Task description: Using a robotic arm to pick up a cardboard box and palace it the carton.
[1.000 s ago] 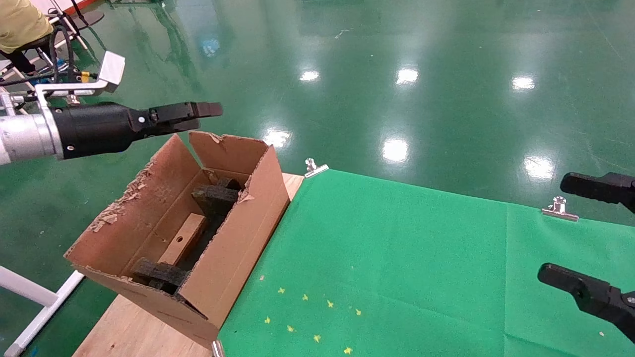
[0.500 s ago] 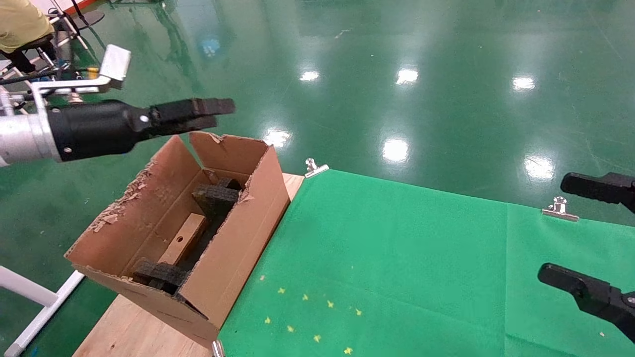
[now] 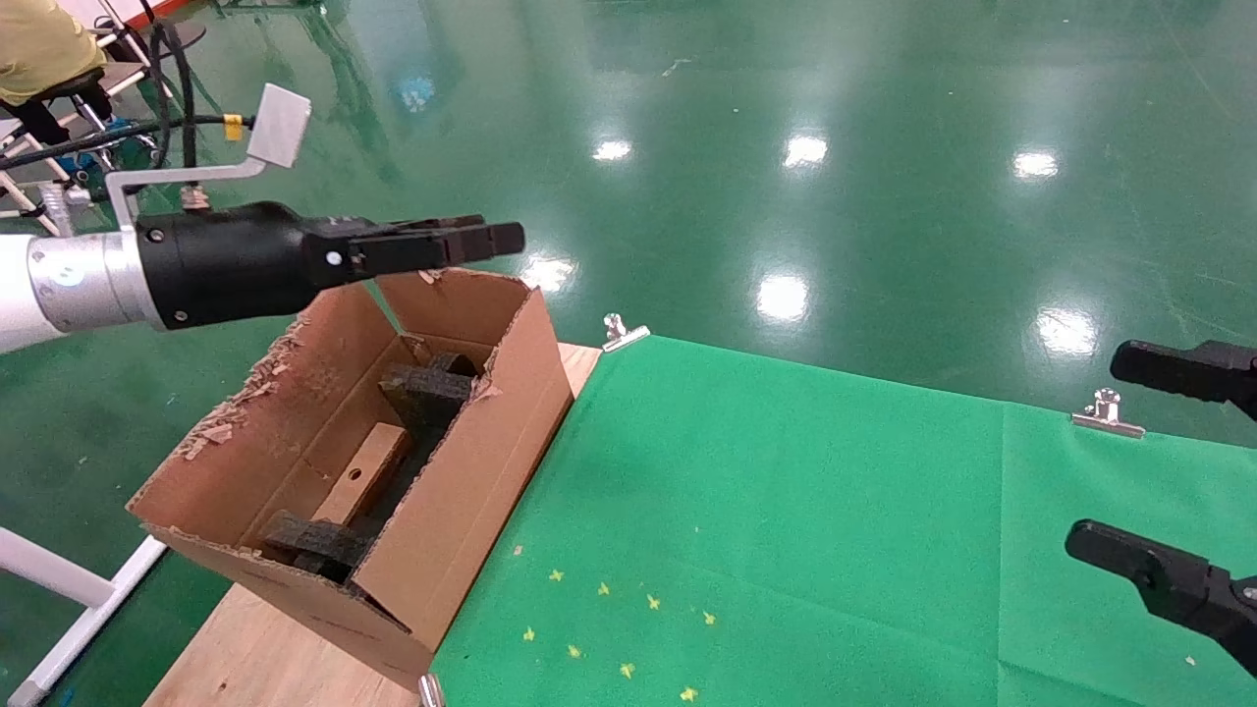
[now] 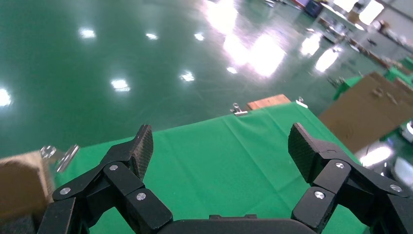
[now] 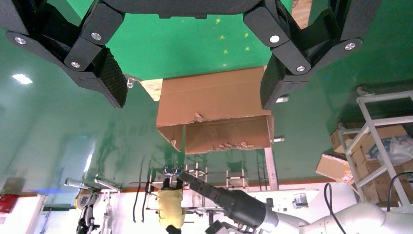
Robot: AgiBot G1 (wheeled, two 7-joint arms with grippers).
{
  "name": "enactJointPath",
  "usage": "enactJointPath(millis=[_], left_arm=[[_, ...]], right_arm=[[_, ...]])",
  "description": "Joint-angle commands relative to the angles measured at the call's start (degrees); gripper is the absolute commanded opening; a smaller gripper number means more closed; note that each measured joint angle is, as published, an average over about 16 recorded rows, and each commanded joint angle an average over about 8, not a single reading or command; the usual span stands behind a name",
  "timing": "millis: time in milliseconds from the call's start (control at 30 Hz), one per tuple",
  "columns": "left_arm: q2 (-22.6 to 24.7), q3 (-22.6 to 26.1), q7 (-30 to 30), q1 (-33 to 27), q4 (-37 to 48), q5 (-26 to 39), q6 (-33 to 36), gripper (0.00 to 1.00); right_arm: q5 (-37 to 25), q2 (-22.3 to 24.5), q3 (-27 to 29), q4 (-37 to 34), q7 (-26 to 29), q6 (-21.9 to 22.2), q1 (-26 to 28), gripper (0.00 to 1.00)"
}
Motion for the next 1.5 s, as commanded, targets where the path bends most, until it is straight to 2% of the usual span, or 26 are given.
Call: enactJointPath(millis=[33,1233,1500], left_arm=[[0.00,-0.27,1.06,1.25,-1.98,-1.09,-0.01,1.00],[-0.06,-5.14,20.05,23.74,-37.63,-20.64,-0.18,1.00],[-0.06,-5.81,22.40,26.81,-42.57,-23.33,-0.18,1.00]], right_arm=[[0.00,0.00,0.00,0.00,0.00,0.00,0.00,1.00],[0.00,0.00,0.00,0.00,0.00,0.00,0.00,1.00],[0.00,0.00,0.00,-0.01,0.00,0.01,-0.01,1.00]])
